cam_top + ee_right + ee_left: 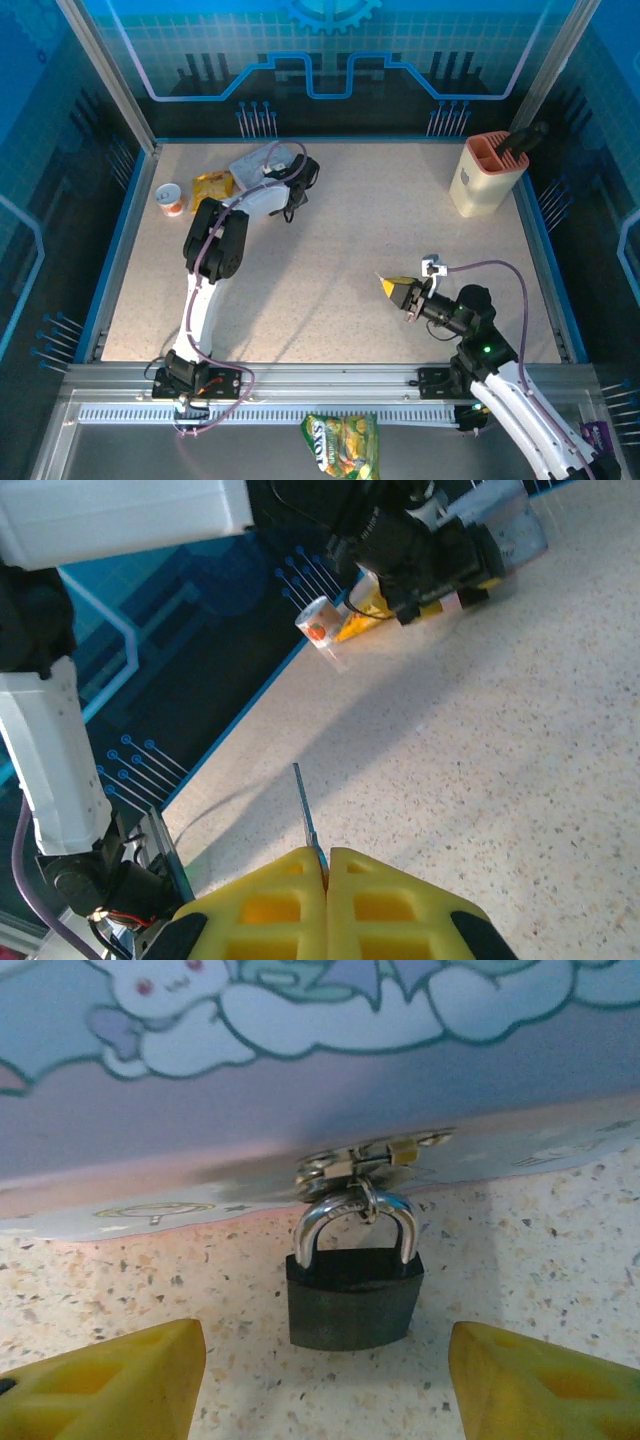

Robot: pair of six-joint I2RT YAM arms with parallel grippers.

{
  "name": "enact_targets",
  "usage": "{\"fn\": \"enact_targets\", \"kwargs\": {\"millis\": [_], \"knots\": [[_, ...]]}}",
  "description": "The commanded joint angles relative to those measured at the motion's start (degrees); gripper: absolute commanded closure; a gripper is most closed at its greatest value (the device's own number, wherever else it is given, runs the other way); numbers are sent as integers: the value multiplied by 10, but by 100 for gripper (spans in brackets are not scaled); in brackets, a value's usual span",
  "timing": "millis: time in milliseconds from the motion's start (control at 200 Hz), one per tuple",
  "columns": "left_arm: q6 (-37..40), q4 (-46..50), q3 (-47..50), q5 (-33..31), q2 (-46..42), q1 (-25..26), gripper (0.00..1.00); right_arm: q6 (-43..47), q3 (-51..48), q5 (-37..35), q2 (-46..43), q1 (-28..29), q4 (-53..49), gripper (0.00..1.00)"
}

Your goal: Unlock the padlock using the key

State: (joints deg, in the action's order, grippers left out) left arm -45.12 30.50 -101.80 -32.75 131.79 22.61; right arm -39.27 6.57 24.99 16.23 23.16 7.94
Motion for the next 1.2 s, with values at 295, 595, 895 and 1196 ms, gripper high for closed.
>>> {"fn": "enact_targets", "kwargs": {"millis": [295, 595, 895, 1196], "knots": [[-2, 81, -116, 48, 74, -31, 40, -1, -13, 19, -69, -10, 5, 100], [0, 73, -128, 77, 85, -40, 60, -1, -16, 18, -67, -11, 9, 100], [9, 6, -42, 86, 39, -28, 78, -5, -17, -1, -46, -11, 8, 100], [30, -82, 100, 90, -57, 8, 83, -18, -6, -20, 4, -11, -11, 100]]}}
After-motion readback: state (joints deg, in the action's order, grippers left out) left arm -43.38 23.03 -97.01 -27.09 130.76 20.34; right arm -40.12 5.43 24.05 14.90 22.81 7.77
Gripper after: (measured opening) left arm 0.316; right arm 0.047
